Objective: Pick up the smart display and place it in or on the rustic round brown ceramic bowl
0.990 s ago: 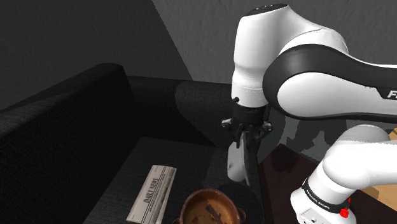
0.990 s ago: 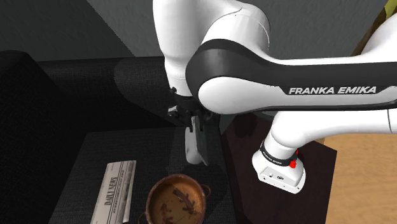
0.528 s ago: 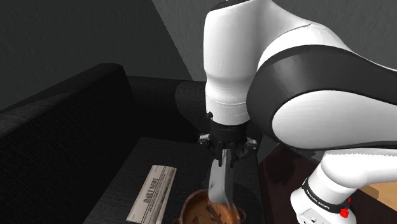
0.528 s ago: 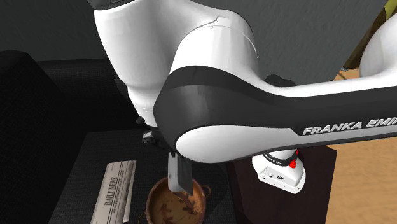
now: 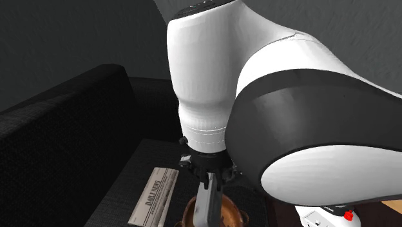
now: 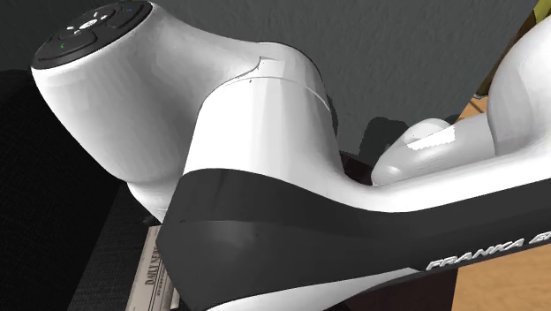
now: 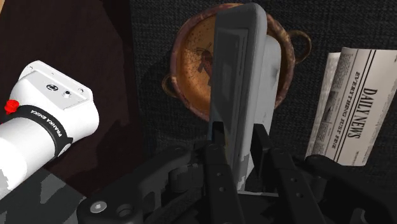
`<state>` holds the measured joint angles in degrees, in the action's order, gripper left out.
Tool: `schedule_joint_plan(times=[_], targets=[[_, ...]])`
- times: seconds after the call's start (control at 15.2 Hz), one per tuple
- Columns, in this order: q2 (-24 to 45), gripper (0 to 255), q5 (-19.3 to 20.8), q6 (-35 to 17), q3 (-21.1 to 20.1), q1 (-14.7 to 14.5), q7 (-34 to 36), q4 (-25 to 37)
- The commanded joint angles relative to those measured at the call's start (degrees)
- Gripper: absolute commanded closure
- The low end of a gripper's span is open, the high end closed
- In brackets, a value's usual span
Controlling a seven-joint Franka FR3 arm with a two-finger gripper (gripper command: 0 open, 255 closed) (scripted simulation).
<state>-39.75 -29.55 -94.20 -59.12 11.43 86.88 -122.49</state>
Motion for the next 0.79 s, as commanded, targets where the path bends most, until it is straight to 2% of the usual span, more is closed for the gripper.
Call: schedule_joint_plan(times=[0.0,0.73], targets=[[0.0,255,-0.4,-1.3,-0.7,0.0,0.0,-1.1],[0.3,255,-3.1,-9.1,-5.7,0.7,-0.6,-7.5]])
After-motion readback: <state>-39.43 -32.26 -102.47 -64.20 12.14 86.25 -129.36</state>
